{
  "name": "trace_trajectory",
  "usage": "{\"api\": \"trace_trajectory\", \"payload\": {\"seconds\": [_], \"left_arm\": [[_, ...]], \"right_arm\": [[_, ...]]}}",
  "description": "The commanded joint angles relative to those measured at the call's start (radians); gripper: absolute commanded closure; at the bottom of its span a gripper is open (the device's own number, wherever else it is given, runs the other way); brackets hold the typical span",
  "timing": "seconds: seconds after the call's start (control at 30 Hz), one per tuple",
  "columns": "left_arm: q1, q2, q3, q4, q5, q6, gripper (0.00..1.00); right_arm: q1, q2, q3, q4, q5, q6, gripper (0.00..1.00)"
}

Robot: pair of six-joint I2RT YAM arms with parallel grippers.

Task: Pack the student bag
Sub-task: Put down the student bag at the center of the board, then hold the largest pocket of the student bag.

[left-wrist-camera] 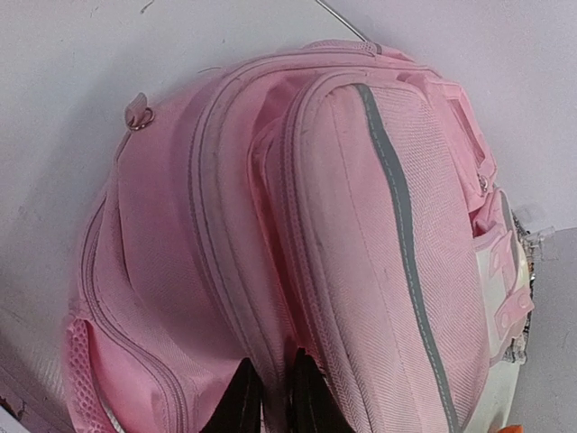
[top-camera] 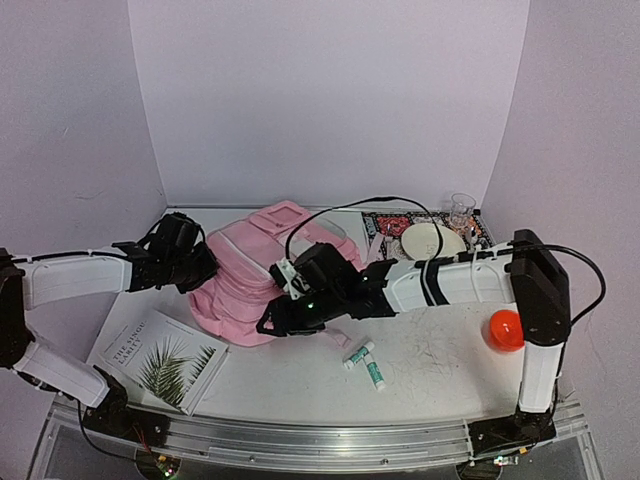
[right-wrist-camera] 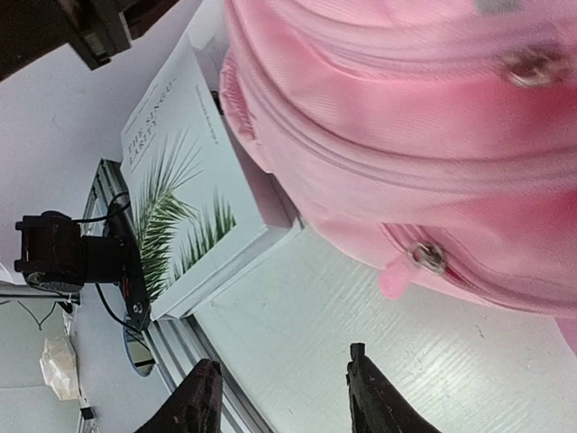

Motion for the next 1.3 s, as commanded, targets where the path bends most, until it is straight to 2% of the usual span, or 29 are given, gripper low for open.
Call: {"api": "trace_trajectory", "payload": {"seconds": [0.0, 0.23, 0.4, 0.73, 0.97, 1.1, 1.27], "left_arm": [[0.001, -0.008, 0.093, 0.012, 0.038, 0.149, 0.71], [-0.043, -0.035, 0.18, -0.154, 0.059, 0.245, 0.48], [-0.09, -0.077, 0.207, -0.261, 0.042, 0.278, 0.4], [-0.191, -0.143, 0.164, -0.336, 0.104, 0.267, 0.36], [-0.391, -0.016, 0.184, -0.33, 0.063, 0.179, 0.36], [-0.432, 0.072, 0.216, -0.322, 0.072, 0.166, 0.38], [-0.441, 0.152, 0.234, -0.291, 0.116, 0.16, 0.39]], "right_arm": [[-0.048, -0.112, -0.13, 0.056, 0.117, 0.115, 0.46], [-0.103, -0.158, -0.287, 0.217, 0.146, 0.304, 0.27], [-0.115, -0.115, -0.302, 0.34, 0.14, 0.414, 0.15], [-0.138, 0.005, -0.319, 0.474, 0.114, 0.571, 0.13], [-0.136, -0.048, -0.415, 0.461, 0.195, 0.674, 0.13], [-0.136, -0.04, -0.406, 0.439, 0.191, 0.67, 0.13], [-0.137, 0.009, -0.363, 0.51, 0.167, 0.644, 0.13]]}}
